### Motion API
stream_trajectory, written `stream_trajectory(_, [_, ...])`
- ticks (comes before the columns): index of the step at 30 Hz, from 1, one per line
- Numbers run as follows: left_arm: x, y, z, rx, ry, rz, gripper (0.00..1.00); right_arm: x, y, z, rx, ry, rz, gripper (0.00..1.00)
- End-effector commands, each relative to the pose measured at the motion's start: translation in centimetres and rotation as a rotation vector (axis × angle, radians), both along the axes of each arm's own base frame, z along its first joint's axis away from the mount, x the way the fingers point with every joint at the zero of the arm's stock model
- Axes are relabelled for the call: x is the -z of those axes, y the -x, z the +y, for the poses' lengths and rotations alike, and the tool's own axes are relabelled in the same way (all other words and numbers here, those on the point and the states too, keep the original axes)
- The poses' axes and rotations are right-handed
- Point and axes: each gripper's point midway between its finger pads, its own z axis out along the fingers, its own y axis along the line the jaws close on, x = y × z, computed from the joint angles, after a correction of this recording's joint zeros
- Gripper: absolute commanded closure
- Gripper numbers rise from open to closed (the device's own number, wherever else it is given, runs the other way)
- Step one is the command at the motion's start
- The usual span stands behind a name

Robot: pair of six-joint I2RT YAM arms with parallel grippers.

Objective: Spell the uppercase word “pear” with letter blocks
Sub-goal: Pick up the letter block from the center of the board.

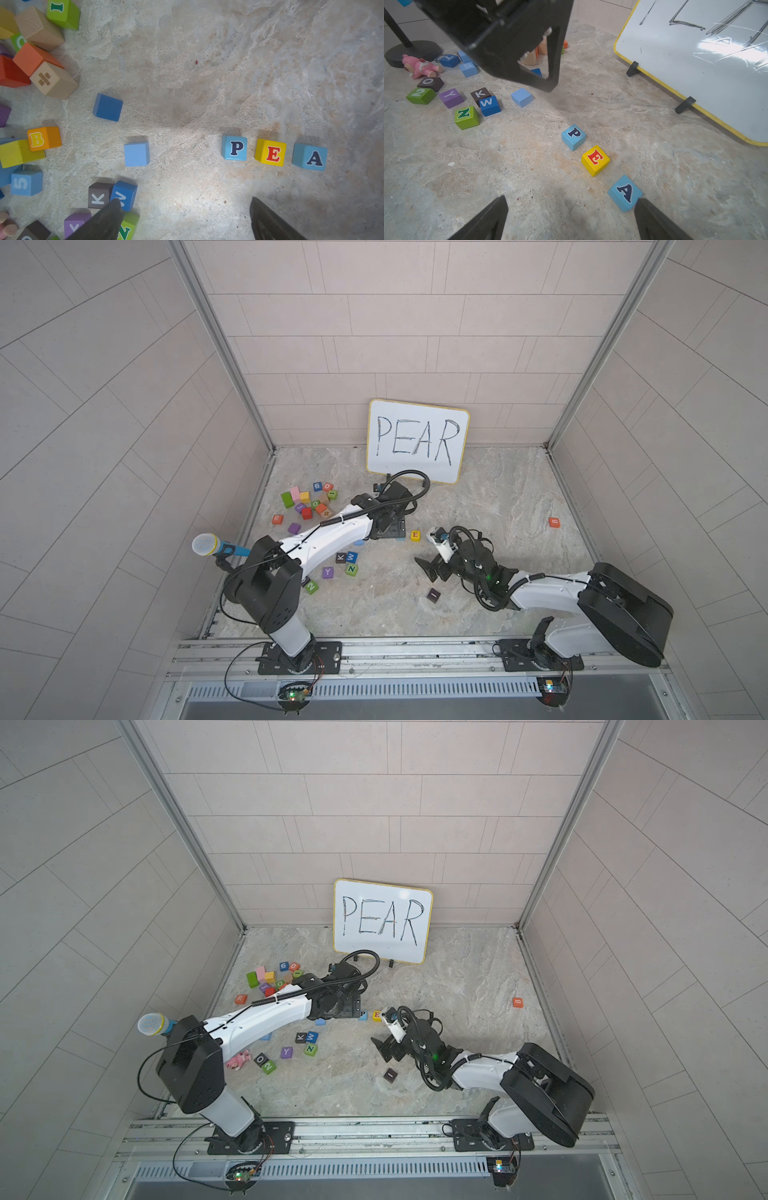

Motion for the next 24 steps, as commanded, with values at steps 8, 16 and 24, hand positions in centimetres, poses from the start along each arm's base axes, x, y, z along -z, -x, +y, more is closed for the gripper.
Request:
stream_trajectory(8, [0.0, -1.8, 4.5, -0.055, -0.072, 0.025, 0.04, -2.7, -0.9, 2.2, -0.045, -0.035, -0.031, 0.0])
stream_trajectory(16, [-2.1, -5.6, 12.3, -0.14, -0.127, 0.02, 0.02, -7.8, -6.3, 9.3, -0.138, -0.134, -0.207, 0.0])
stream_trajectory(24, [-1.6, -8.5, 20.7, -0.358, -0.084, 0.022, 0.07, -10.5, -7.0, 12.1, -0.225, -0.243, -0.247, 0.0])
